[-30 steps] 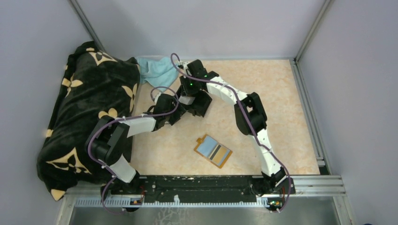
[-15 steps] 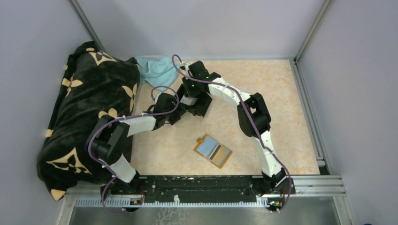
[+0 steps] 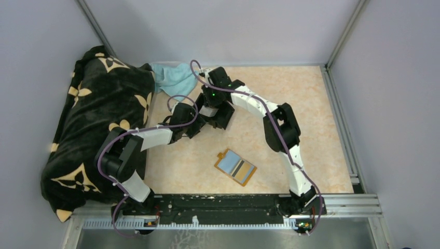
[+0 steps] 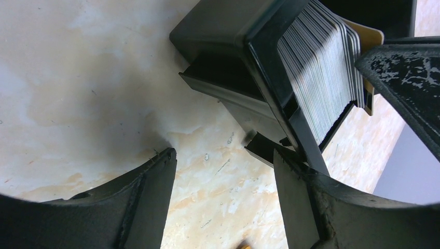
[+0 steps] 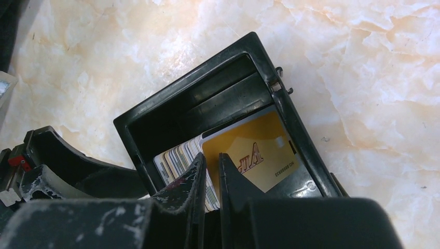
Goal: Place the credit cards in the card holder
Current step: Pick up the credit card from the storage box.
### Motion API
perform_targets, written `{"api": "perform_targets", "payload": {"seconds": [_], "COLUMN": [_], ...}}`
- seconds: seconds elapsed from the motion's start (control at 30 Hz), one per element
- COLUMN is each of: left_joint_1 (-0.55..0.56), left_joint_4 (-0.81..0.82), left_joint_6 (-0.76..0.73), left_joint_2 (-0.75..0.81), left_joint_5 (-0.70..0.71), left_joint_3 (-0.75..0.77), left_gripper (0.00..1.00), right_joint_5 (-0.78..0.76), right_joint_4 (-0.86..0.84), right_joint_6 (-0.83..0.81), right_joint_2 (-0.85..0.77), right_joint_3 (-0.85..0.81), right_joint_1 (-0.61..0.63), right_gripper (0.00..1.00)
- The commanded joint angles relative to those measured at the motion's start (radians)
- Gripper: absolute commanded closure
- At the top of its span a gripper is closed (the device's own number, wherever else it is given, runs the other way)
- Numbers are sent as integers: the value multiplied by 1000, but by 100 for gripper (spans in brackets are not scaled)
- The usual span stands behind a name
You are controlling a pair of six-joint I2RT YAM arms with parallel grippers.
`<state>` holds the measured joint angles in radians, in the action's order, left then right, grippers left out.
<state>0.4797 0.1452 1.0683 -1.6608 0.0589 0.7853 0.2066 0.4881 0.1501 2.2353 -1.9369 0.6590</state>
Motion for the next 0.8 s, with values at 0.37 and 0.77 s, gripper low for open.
{"api": "perform_targets", "payload": {"seconds": [0.37, 0.77], "left_joint_1": [-5, -2], "left_joint_4": [-38, -73], "left_joint_6": [-11, -59], "left_joint_2": [-15, 114], "left_joint_5": [-8, -4], "left_joint_3": [22, -3], "left_gripper": [24, 22], "right_joint_5": [-12, -383], "right_joint_4": [50, -44], "right_joint_6": [5, -68], "right_joint_2": [-118, -300], "right_joint_3": [23, 172], "right_joint_1": [34, 42], "right_gripper": [100, 100]}}
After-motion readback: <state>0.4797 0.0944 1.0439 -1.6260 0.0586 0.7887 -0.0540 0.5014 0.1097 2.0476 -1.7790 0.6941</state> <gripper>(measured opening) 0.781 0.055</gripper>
